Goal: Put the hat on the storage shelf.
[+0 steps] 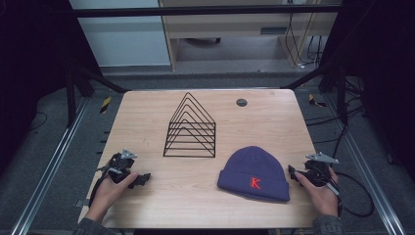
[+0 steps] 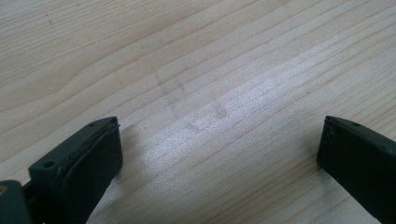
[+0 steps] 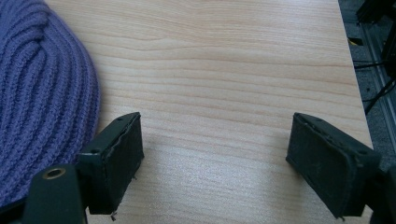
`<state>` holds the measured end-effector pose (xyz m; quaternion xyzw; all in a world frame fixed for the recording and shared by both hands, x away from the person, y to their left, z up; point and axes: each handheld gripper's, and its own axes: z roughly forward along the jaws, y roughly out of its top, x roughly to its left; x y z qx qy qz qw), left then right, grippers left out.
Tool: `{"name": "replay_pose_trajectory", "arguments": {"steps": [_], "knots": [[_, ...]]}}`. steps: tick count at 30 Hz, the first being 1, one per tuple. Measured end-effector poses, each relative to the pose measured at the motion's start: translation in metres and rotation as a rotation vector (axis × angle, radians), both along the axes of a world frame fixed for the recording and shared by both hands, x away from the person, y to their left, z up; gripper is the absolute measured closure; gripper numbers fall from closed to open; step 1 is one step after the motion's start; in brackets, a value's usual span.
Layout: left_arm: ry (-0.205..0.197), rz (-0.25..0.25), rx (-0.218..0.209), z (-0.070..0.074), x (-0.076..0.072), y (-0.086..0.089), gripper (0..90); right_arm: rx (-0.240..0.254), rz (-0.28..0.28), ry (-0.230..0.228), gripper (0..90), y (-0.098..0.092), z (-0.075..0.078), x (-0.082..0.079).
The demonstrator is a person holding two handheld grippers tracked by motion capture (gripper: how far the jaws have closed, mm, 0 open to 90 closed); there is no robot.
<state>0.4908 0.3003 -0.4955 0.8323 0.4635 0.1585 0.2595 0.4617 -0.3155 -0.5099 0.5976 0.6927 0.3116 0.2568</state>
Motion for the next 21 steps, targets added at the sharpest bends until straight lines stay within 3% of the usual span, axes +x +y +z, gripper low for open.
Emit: {"name": "replay_pose_trajectory", "arguments": {"steps": [8,12,21], "knots": [[-0.002,0.002,-0.002,0.000,-0.001,0.000,0.0,0.008,0.003,0.028,23.1,0.000,0.006,0.002],[0.001,0.001,-0.002,0.000,-0.001,-0.001,0.0,-0.013,0.000,0.006,24.5,0.005,0.018,0.003],[-0.001,0.005,-0.005,0.000,-0.002,-0.001,0.0,-0.015,0.159,0.021,22.8,0.031,0.061,0.023]]}}
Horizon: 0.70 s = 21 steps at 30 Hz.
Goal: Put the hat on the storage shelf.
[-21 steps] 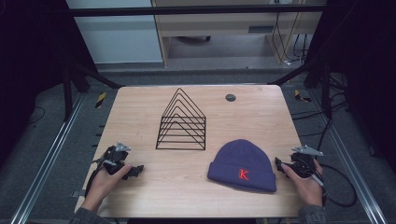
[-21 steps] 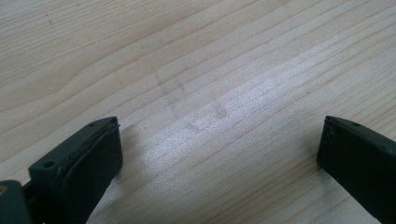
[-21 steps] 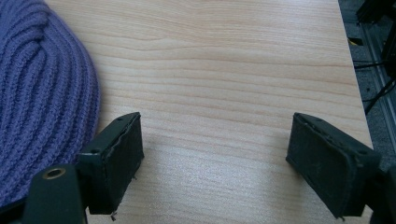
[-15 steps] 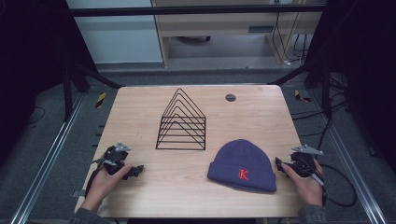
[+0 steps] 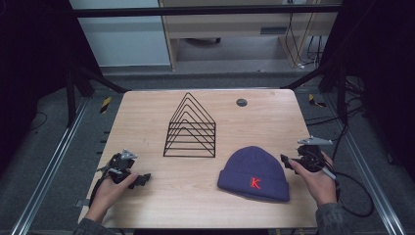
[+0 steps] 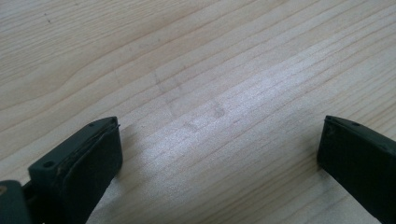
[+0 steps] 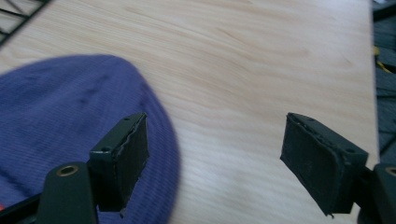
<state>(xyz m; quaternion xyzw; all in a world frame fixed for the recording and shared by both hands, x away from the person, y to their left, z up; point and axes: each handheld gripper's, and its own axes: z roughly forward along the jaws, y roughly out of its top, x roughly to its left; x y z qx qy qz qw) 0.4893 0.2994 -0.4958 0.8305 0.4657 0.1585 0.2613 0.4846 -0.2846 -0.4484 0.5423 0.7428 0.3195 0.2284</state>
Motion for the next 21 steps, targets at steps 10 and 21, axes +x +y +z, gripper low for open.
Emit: {"name": "replay_pose_trajectory", "arguments": {"steps": [10,21], "knots": [[0.002,-0.005,0.002,0.000,0.000,0.000,0.0,-0.020,0.178,0.119,28.4,0.042,0.010,0.041],[0.002,-0.007,0.002,0.000,0.000,-0.001,0.0,-0.028,0.255,0.174,48.8,0.066,-0.001,0.061]]}}
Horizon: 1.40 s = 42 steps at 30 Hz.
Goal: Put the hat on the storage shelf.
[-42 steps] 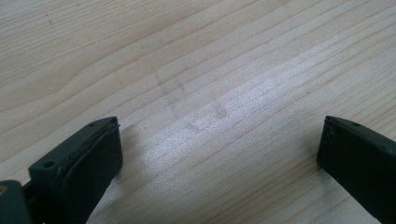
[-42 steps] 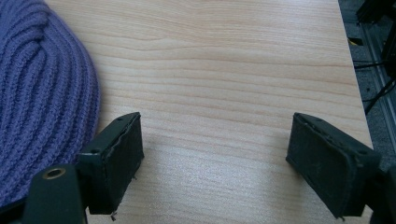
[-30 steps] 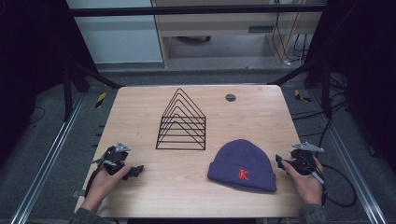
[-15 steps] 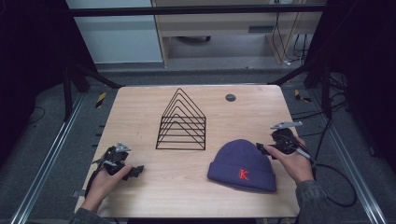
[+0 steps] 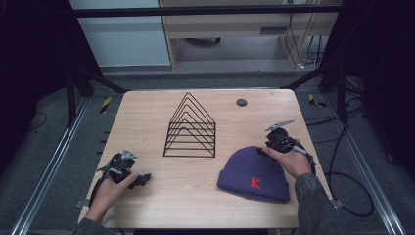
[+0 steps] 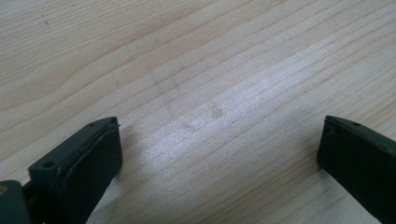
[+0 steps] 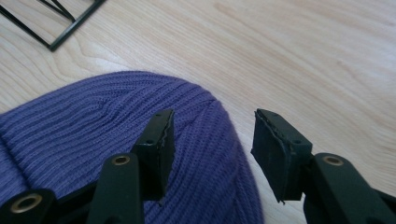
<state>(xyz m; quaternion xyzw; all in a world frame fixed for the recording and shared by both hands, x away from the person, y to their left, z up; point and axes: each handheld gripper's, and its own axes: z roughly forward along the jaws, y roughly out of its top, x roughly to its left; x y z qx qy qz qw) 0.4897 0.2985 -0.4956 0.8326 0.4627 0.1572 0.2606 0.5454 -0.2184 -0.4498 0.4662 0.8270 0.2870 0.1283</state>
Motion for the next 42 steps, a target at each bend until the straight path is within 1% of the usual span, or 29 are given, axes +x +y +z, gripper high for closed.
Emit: {"name": "replay_pose_trajectory", "arguments": {"steps": [6,7,10,13,14,16,17,19,21,23,24,28,30,32,33,34,35,38,39,40,42], "knots": [[-0.001,-0.002,-0.001,0.000,0.000,0.000,0.0,-0.022,-0.018,0.039,48.9,0.007,-0.012,0.010],[-0.002,-0.003,-0.001,0.000,0.000,0.000,0.0,-0.023,-0.016,0.053,48.9,0.009,-0.015,0.012],[-0.001,-0.002,-0.004,0.000,0.000,-0.001,0.0,-0.025,-0.018,0.070,49.2,0.011,-0.017,0.014],[-0.001,-0.002,-0.004,0.000,0.000,-0.001,0.0,-0.038,-0.015,0.089,49.1,0.012,-0.022,0.016],[-0.001,-0.002,-0.004,0.000,0.000,-0.001,0.0,-0.032,-0.015,0.094,49.3,0.011,-0.022,0.016],[-0.001,-0.002,-0.004,0.000,0.000,-0.001,0.0,-0.029,-0.009,0.100,54.1,0.012,-0.023,0.016],[-0.001,-0.002,-0.004,0.000,0.000,-0.001,0.0,-0.031,-0.002,0.104,59.5,0.012,-0.023,0.016],[-0.003,-0.005,-0.002,0.000,0.001,-0.002,0.0,-0.029,0.011,0.111,67.5,0.014,-0.022,0.014],[-0.003,-0.006,-0.003,0.000,0.001,-0.002,0.0,-0.031,0.018,0.106,73.8,0.014,-0.023,0.013],[0.000,-0.009,-0.002,0.000,0.000,-0.002,0.0,-0.026,0.018,0.097,77.4,0.013,-0.022,0.012],[-0.001,-0.008,-0.002,0.000,0.000,-0.002,0.0,-0.025,0.031,0.087,79.1,0.013,-0.021,0.011],[0.000,-0.010,-0.002,0.000,0.001,-0.002,0.0,-0.013,0.039,0.039,80.8,0.011,-0.009,0.003],[0.000,-0.011,-0.002,0.000,0.001,-0.002,0.0,-0.008,0.051,0.020,81.1,0.011,0.000,-0.002],[0.000,-0.012,-0.003,0.000,0.001,-0.002,0.0,0.004,0.064,-0.010,81.1,0.011,0.009,-0.009],[0.000,-0.010,-0.007,0.000,0.001,-0.002,0.0,0.004,0.064,-0.010,81.1,0.011,0.009,-0.009],[-0.003,-0.013,-0.007,0.000,0.001,-0.002,0.0,0.006,0.082,-0.035,81.1,0.012,0.018,-0.015],[-0.003,-0.013,-0.007,0.000,0.001,-0.002,0.0,0.006,0.082,-0.035,81.1,0.012,0.018,-0.015],[-0.003,-0.018,-0.008,0.000,0.001,-0.002,0.0,0.020,0.107,-0.082,81.3,0.012,0.033,-0.025],[-0.004,-0.024,-0.010,0.001,0.001,-0.002,0.8,0.026,0.125,-0.112,81.3,0.012,0.042,-0.031],[-0.004,-0.024,-0.010,0.001,0.001,-0.002,1.5,0.026,0.125,-0.112,81.3,0.012,0.042,-0.031],[-0.007,-0.032,-0.030,0.001,0.000,-0.002,2.4,0.031,0.137,-0.133,81.3,0.012,0.052,-0.037]]}}
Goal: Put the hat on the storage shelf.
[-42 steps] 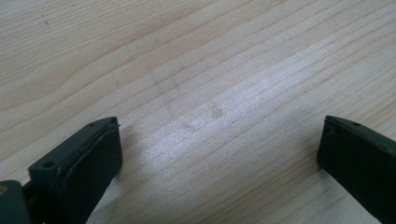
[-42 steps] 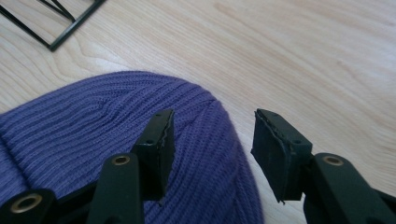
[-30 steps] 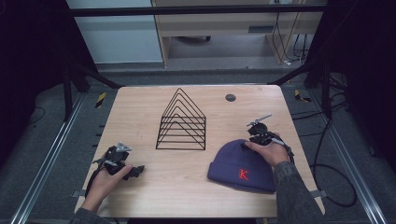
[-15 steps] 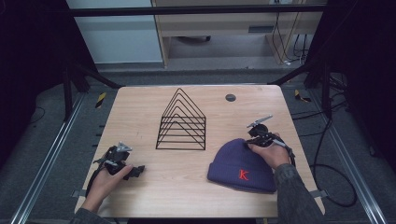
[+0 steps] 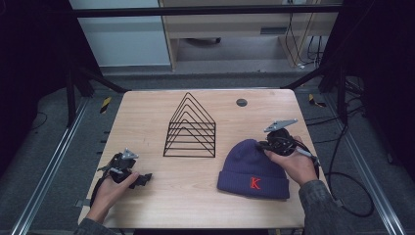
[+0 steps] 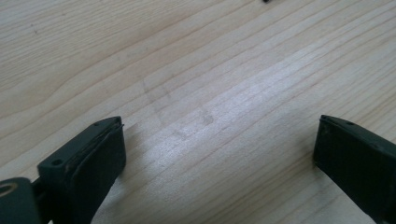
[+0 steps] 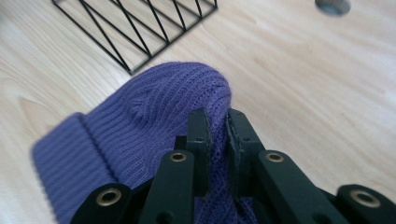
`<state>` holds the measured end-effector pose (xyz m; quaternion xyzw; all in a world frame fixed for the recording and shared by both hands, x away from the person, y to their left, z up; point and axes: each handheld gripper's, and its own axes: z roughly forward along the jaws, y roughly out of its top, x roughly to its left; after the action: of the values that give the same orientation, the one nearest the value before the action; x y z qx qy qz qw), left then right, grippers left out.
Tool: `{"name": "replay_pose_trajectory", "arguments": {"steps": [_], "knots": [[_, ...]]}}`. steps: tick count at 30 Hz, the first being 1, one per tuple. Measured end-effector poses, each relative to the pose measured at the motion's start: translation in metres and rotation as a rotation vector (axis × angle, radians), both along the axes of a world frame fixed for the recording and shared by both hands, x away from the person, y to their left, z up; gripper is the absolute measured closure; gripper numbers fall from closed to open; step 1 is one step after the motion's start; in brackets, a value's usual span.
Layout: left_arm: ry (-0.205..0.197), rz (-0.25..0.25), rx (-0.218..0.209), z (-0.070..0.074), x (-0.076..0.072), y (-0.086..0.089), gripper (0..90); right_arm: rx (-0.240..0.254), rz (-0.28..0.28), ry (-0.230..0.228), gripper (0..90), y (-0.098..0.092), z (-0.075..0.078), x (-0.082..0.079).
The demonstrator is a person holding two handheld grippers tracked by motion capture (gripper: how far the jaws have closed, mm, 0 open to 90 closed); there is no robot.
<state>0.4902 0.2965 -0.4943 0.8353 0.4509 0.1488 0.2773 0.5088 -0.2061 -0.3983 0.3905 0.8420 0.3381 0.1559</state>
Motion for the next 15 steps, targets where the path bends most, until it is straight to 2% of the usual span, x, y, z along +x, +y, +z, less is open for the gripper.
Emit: {"name": "replay_pose_trajectory", "arguments": {"steps": [3,5,15], "knots": [[-0.006,0.002,-0.016,0.002,0.000,0.001,3.0,0.017,0.016,-0.033,81.4,0.000,0.012,-0.007],[-0.011,0.006,-0.023,0.003,-0.001,0.002,2.9,0.034,0.036,-0.065,81.4,0.002,0.025,-0.015],[-0.025,0.017,-0.040,0.007,-0.001,0.004,3.5,0.054,0.077,-0.123,81.6,0.008,0.051,-0.026]]}}
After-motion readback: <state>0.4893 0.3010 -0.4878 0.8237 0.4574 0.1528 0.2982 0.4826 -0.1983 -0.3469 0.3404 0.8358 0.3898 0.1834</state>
